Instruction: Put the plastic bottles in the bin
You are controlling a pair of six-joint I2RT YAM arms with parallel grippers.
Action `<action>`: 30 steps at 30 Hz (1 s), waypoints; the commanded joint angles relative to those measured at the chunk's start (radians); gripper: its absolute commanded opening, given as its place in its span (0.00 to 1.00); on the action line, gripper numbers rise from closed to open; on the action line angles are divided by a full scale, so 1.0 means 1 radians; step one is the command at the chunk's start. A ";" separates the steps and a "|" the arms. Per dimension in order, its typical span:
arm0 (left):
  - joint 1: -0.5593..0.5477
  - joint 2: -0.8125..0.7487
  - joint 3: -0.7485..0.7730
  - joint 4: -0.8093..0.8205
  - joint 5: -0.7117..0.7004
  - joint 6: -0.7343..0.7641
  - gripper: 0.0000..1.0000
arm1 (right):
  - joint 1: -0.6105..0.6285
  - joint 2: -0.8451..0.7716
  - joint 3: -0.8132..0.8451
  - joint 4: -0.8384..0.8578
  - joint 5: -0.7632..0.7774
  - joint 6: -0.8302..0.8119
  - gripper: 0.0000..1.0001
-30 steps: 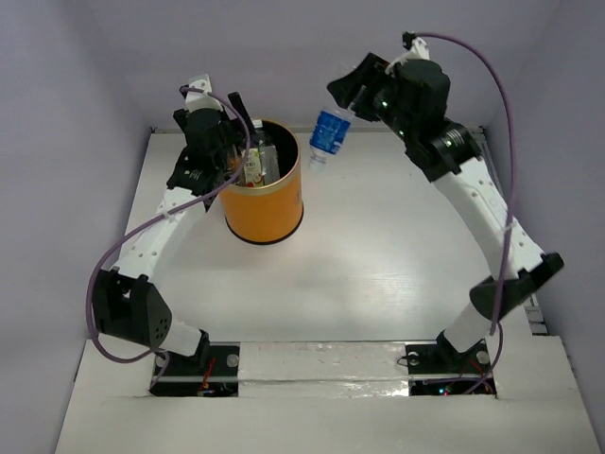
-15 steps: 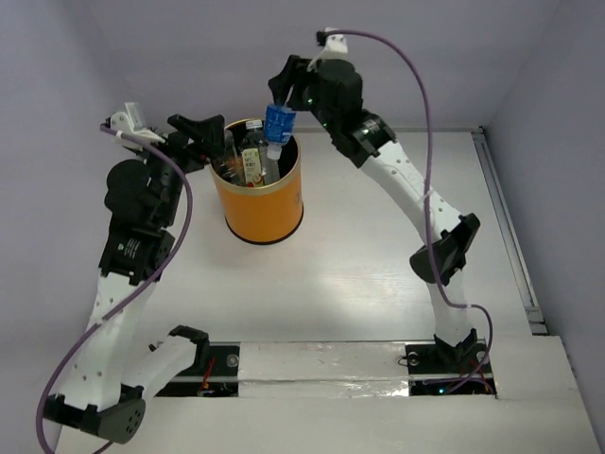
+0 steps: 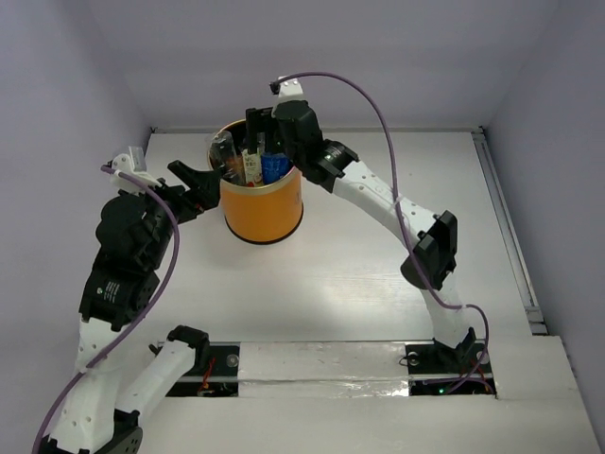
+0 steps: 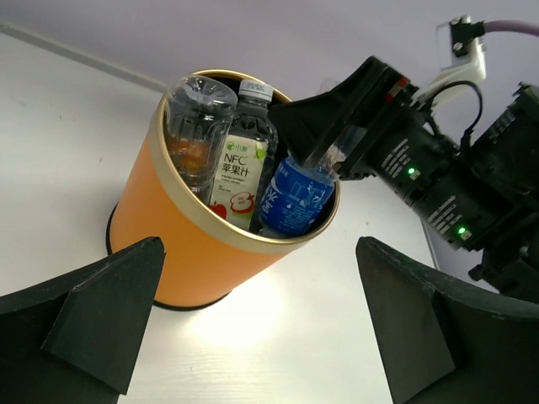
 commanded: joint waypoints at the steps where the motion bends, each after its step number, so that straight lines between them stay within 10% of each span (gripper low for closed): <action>1: 0.002 0.017 0.081 -0.034 0.008 -0.006 0.99 | -0.002 -0.112 0.091 -0.001 0.019 0.022 1.00; 9: 0.002 0.043 0.141 -0.026 0.094 -0.039 0.99 | -0.002 -0.344 0.036 0.004 0.025 0.064 1.00; 14: 0.002 0.032 0.154 -0.054 0.101 -0.062 0.99 | -0.002 -0.718 -0.469 0.113 0.092 0.099 0.94; 18: 0.002 -0.012 0.157 -0.069 0.092 -0.070 0.99 | -0.002 -1.198 -0.841 0.130 0.203 0.175 0.36; 22: 0.002 -0.051 0.142 -0.089 0.077 -0.061 0.99 | -0.002 -1.498 -1.033 -0.128 0.356 0.310 0.09; 25: 0.002 -0.065 0.120 -0.121 0.080 -0.053 0.99 | -0.002 -1.638 -1.127 -0.299 0.421 0.430 0.17; 30: 0.002 -0.084 0.080 -0.132 0.094 -0.068 0.99 | -0.002 -1.726 -1.201 -0.378 0.395 0.571 0.73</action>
